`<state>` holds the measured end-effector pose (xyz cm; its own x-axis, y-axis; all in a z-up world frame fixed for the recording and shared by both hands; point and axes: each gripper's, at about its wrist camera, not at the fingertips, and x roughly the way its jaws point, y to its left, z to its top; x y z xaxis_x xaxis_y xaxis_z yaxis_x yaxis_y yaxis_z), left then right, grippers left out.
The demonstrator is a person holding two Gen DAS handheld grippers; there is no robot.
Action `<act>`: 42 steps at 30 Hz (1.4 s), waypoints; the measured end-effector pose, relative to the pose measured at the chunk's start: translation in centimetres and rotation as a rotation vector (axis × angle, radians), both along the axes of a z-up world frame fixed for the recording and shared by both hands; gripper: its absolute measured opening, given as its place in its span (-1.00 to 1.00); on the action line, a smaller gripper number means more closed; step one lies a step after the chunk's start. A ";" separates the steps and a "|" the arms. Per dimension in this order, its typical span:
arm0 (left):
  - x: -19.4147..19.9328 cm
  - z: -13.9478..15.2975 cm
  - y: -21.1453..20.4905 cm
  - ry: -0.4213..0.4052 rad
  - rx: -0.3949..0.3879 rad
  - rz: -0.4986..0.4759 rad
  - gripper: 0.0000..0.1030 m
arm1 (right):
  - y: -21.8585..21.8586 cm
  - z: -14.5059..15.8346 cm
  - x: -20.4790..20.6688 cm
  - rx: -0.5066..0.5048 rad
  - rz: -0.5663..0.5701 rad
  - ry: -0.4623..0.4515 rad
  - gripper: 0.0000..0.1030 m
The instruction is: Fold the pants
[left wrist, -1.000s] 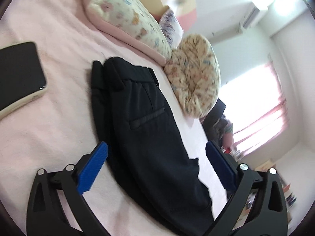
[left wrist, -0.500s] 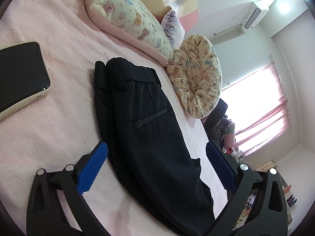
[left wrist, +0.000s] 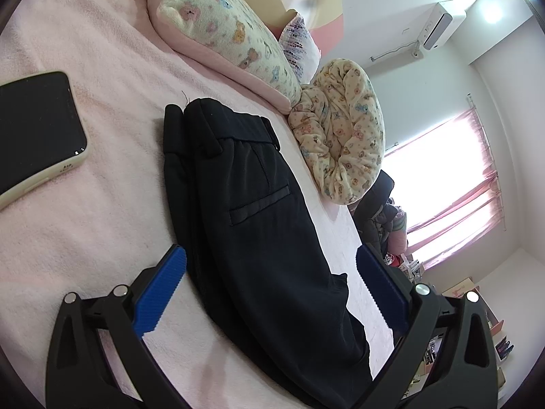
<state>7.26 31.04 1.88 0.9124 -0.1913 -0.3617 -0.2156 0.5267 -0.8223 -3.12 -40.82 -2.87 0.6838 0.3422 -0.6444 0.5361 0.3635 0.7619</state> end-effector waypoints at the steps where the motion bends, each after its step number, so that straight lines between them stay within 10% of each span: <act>1: 0.0 0.0 0.0 0.002 0.003 -0.001 0.94 | 0.1 0.0 0.2 -0.021 -0.003 0.005 -0.02; 6: 0.1 -0.1 0.0 0.001 0.002 -0.003 0.94 | 0.2 -0.6 -0.2 -0.050 -0.007 -0.003 -0.82; 9: 0.1 -0.1 0.0 -0.003 -0.013 -0.006 0.94 | 0.0 0.0 -0.5 -0.031 -0.008 -0.058 -0.91; 42: 3.8 -0.4 0.7 0.226 -0.131 -0.176 0.51 | 0.0 -0.5 -0.3 -0.022 0.018 -0.063 -0.92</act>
<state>11.10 31.70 1.47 0.7603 -0.3973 -0.5138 -0.3158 0.4652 -0.8270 -3.46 -40.81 -3.39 0.7170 0.3416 -0.6076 0.4804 0.3895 0.7858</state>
